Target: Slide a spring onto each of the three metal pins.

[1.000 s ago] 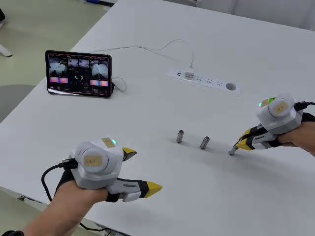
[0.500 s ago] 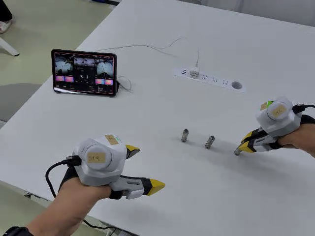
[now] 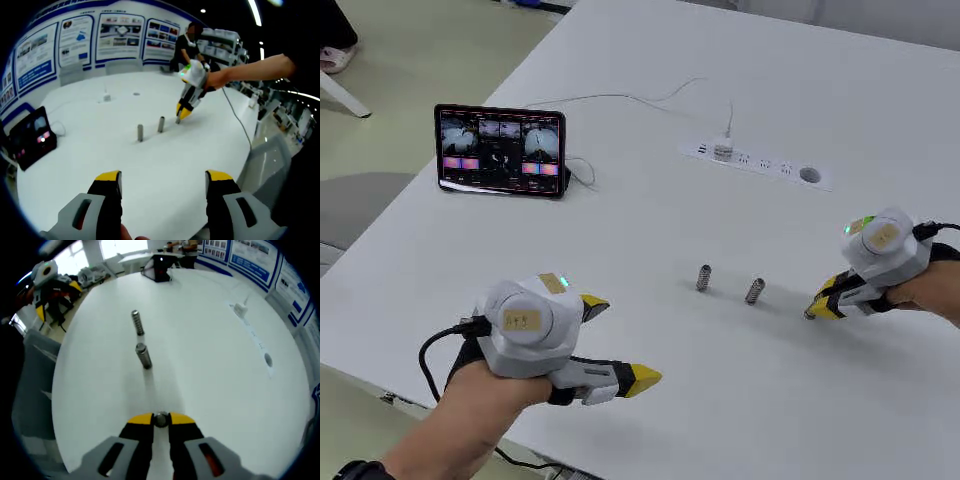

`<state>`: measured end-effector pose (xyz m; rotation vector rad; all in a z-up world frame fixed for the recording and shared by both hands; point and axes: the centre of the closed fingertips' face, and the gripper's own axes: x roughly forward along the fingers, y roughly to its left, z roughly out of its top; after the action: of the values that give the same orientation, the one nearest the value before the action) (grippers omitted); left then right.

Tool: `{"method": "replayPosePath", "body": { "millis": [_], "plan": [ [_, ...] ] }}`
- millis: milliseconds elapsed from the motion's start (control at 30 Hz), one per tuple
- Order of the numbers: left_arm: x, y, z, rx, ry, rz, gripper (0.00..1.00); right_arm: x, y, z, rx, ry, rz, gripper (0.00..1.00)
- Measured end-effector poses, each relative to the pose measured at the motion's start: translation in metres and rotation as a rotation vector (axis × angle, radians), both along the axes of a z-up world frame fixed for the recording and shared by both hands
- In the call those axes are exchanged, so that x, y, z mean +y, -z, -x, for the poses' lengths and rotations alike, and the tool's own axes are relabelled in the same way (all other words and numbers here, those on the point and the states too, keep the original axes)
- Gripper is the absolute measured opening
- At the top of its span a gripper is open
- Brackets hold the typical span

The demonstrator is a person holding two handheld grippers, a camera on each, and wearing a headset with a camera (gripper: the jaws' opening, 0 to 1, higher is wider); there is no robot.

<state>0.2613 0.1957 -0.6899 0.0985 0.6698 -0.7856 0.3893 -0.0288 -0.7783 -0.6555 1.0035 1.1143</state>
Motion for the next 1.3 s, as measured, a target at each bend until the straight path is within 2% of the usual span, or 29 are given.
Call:
{"method": "replayPosePath", "body": {
  "millis": [67, 167, 300, 567, 833, 1067, 1300],
  "plan": [
    [0.0, -0.001, 0.0, 0.0, 0.001, 0.0, 0.69, -0.001, 0.0, 0.0, 0.0, 0.013, 0.001, 0.14],
    [-0.003, -0.002, -0.001, 0.012, 0.003, 0.013, 0.72, -0.003, 0.0, 0.001, -0.001, 0.032, -0.003, 0.22],
    [-0.005, -0.005, -0.003, 0.004, 0.007, 0.011, 0.74, -0.009, -0.003, 0.004, -0.01, 0.055, -0.005, 0.26],
    [-0.009, -0.016, -0.01, -0.005, 0.004, 0.03, 0.77, -0.021, -0.012, 0.008, -0.028, 0.194, -0.083, 0.42],
    [-0.011, -0.024, -0.013, -0.019, 0.011, 0.04, 0.79, -0.024, -0.014, 0.026, -0.033, 0.254, -0.117, 0.47],
    [-0.016, -0.031, -0.015, -0.024, 0.001, 0.07, 0.83, -0.021, -0.019, 0.033, -0.048, 0.297, -0.154, 0.53],
    [-0.017, -0.036, -0.019, -0.033, -0.003, 0.085, 0.82, -0.019, -0.027, 0.041, -0.057, 0.34, -0.191, 0.59]
  ]
}}
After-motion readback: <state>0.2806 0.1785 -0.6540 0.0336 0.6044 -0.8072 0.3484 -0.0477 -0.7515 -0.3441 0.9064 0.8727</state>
